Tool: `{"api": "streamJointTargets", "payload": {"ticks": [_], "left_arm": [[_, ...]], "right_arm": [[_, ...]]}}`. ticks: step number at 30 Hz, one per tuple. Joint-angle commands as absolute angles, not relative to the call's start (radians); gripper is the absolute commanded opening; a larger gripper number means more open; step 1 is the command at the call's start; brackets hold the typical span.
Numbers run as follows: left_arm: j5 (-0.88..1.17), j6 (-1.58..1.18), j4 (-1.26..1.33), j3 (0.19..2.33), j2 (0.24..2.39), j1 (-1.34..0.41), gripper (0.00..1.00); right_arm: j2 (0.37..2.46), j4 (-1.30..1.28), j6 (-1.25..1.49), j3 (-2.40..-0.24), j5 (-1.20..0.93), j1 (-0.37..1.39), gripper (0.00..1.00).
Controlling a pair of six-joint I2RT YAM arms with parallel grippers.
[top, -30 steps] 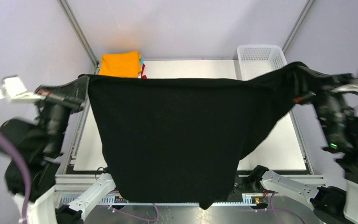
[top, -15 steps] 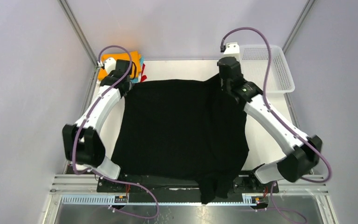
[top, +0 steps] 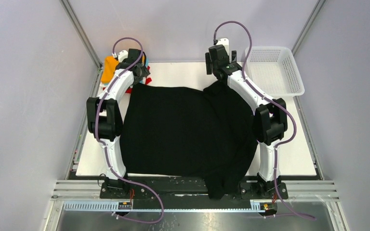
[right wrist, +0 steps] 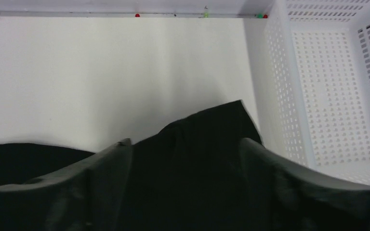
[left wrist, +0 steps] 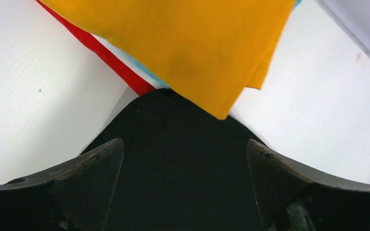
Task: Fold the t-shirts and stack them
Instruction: Flatten out the tshirt
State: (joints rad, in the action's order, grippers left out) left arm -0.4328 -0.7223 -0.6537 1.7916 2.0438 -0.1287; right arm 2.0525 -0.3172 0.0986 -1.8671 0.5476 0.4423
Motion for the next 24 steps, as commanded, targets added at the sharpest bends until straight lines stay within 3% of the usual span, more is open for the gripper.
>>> {"api": "streamJointTargets", "payload": {"ticks": [1,11,14,24], "left_arm": [[-0.389,-0.719,-0.659,1.786,1.898,-0.126,0.99],[-0.172,-0.756,-0.463,1.148,1.455,-0.182,0.99],[-0.132,-0.764,-0.449,1.037,1.381,-0.228,0.99],[-0.052,-0.810,-0.360,0.898,1.479,-0.317,0.99]], "right_arm": [[1.969,-0.407,0.147,-1.907,0.497,0.440,0.99],[1.562,-0.328,0.433,-1.227,0.054,0.446,0.99],[1.485,-0.284,0.501,-1.052,0.022,0.471,0.99],[1.488,-0.327,0.610,-0.846,0.003,0.518,1.00]]}}
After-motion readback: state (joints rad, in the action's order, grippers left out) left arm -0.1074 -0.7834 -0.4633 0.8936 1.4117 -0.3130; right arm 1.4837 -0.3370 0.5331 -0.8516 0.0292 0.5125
